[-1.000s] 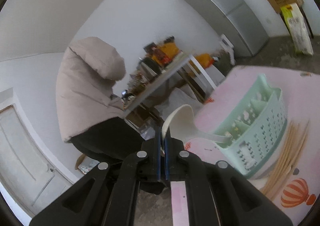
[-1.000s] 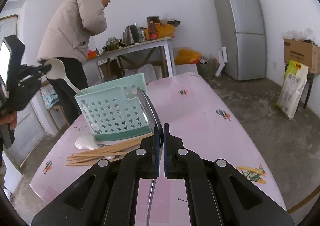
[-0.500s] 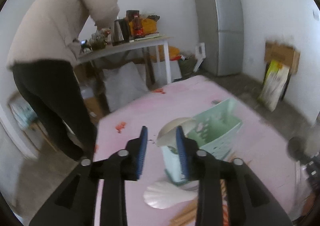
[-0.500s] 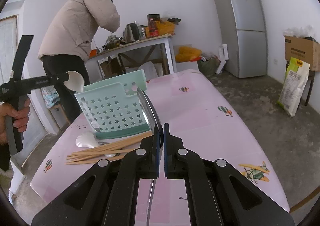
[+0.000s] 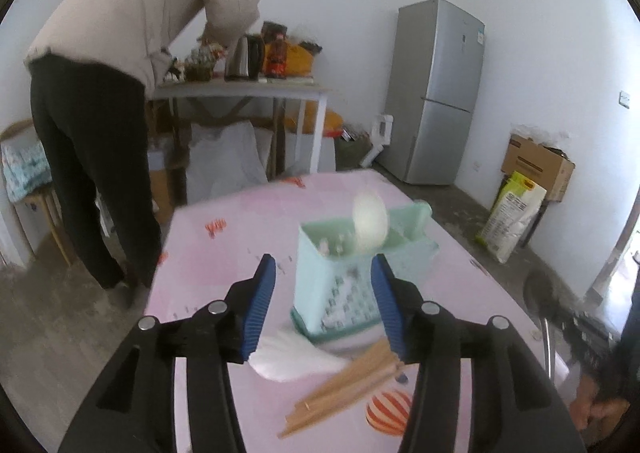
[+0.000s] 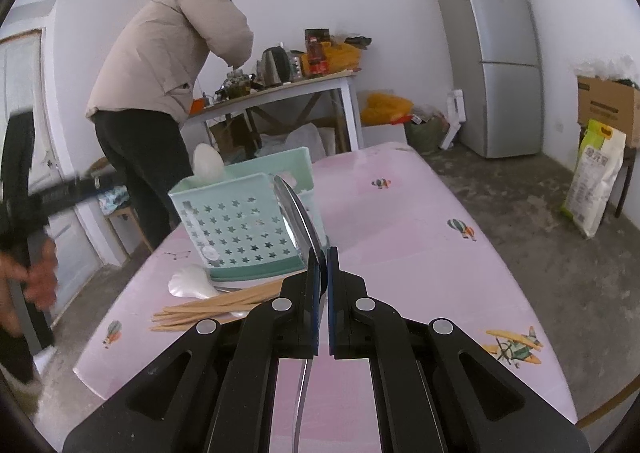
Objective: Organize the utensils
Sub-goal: 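Open the left tool and withdraw it from the holder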
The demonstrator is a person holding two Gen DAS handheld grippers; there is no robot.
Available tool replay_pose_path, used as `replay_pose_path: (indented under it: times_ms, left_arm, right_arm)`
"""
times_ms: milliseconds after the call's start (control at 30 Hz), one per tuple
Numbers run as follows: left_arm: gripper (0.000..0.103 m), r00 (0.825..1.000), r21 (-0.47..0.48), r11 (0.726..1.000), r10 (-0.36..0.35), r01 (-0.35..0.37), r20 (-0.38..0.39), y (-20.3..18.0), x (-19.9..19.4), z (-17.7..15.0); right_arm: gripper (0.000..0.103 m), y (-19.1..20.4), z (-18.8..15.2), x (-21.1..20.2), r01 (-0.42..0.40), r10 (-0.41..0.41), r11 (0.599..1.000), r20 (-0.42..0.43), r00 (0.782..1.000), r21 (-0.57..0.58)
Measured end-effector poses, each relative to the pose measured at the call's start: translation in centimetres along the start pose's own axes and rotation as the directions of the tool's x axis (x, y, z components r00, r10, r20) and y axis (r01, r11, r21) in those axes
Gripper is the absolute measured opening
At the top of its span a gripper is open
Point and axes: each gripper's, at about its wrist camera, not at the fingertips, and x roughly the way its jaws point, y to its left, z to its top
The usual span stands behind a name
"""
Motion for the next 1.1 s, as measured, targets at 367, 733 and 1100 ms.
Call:
replay_pose_path:
  times_ms: [367, 733, 1100]
  left_arm:
    - [0.055, 0.982, -0.072, 0.993, -0.104, 0.094, -0.159, -1.5, 1.3, -7.2]
    - [0.058, 0.985, -0.080, 0.995, -0.068, 0.056, -0.156, -0.1, 1.3, -8.9]
    - [0.058, 0.985, -0.080, 0.996, -0.043, 0.029, -0.170, 1.0, 1.9, -9.1]
  right_arm:
    - [0.002, 2.3, 5.3, 1.4, -0.131, 0.129, 0.991, 0.073, 0.989, 0.026]
    - [0.002, 3.8, 12.1, 6.0, -0.296, 0.265, 0.950, 0.243, 0.933, 0.104]
    - [0.002, 5.3, 14.1, 13.5, -0.351, 0.310, 0.933, 0.308, 0.900, 0.086]
